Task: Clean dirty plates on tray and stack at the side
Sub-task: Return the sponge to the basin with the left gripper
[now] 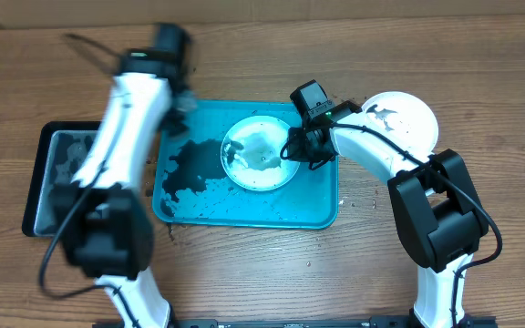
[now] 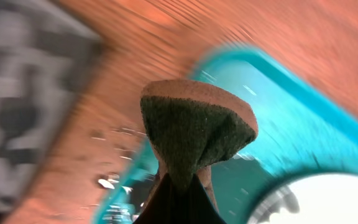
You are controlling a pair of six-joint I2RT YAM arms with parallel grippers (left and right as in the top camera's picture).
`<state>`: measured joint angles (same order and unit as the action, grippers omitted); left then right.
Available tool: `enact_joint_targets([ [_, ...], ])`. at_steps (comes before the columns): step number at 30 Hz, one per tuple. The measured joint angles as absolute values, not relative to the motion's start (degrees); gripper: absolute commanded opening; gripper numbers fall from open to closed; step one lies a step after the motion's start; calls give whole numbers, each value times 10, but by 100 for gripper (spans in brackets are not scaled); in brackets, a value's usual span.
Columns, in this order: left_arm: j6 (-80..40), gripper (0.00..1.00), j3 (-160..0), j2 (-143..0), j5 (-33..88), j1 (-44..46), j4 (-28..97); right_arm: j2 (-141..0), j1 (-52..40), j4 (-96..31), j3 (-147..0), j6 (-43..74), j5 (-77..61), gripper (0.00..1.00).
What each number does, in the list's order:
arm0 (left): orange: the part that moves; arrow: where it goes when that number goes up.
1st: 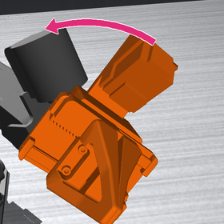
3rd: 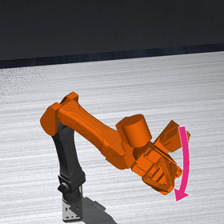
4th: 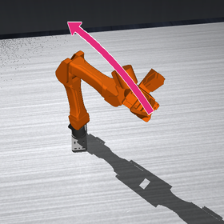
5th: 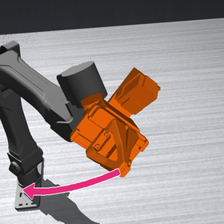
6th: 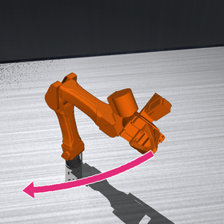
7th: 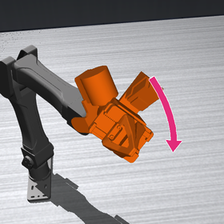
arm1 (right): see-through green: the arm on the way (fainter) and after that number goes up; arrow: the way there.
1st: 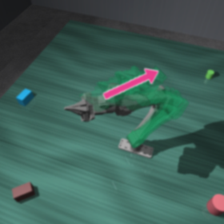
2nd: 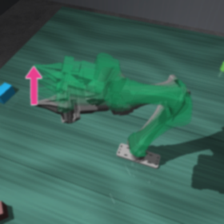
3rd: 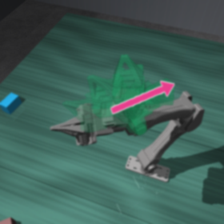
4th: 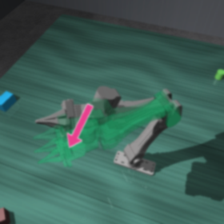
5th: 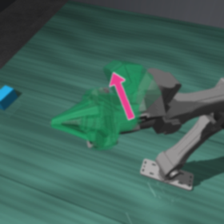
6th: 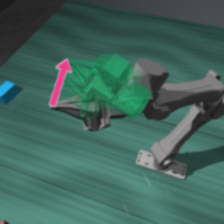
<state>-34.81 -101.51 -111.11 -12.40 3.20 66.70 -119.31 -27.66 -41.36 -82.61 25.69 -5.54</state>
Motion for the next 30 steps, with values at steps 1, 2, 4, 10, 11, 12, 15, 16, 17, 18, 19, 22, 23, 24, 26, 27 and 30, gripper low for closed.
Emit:
enact_joint_targets([
  [1, -348, 4, -1019, -1103, -126, 11, 675, -1193, -277, -413, -826, 257, -55, 4],
  [2, -348, 4, -1021, -1097, -127, -15, 686, -1193, -277, -413, -826, 257, -55, 4],
  [4, -348, 4, -1021, -1097, -128, -47, 696, -1193, -277, -413, -826, 257, -55, 4],
  [10, -353, 4, -1014, -1146, -128, -163, 700, -1193, -277, -413, -826, 257, -55, 4],
  [11, -355, 4, -1013, -1156, -128, -175, 701, -1193, -277, -412, -826, 257, -55, 4],
  [12, -356, 4, -1013, -1169, -128, -191, 701, -1193, -277, -412, -826, 257, -55, 4],
  [15, -357, 4, -1011, -1210, -128, -236, 695, -1193, -277, -412, -826, 257, -55, 4],
  [16, -357, 4, -1009, -1220, -128, -248, 693, -1193, -277, -412, -826, 257, -55, 4],
  [17, -357, 4, -1007, -1230, -127, -260, 692, -1193, -277, -412, -826, 257, -55, 4],
  [18, -357, 4, -1006, -1239, -127, -272, 691, -1193, -277, -412, -826, 257, -55, 4],
  [19, -357, 4, -1004, -1245, -127, -281, 690, -1193, -277, -412, -826, 257, -55, 4],
  [22, -357, 11, -1004, -1252, -122, -302, 690, -1193, -277, -411, -826, 257, -55, 4],
  [23, -355, 19, -1004, -1252, -119, -305, 690, -1193, -277, -411, -826, 257, -55, 4],
  [24, -351, 35, -1004, -1252, -115, -308, 689, -1193, -277, -410, -826, 257, -55, 4],
  [26, -341, 100, -1004, -1252, -104, -309, 686, -1193, -277, -406, -826, 256, -55, 4],
  [27, -335, 100, -1004, -1252, -98, -308, 684, -1193, -277, -405, -826, 256, -55, 4],
  [30, -314, 100, -1004, -1252, -70, -307, 683, -1193, -277, -413, -830, 256, -53, 4],
])
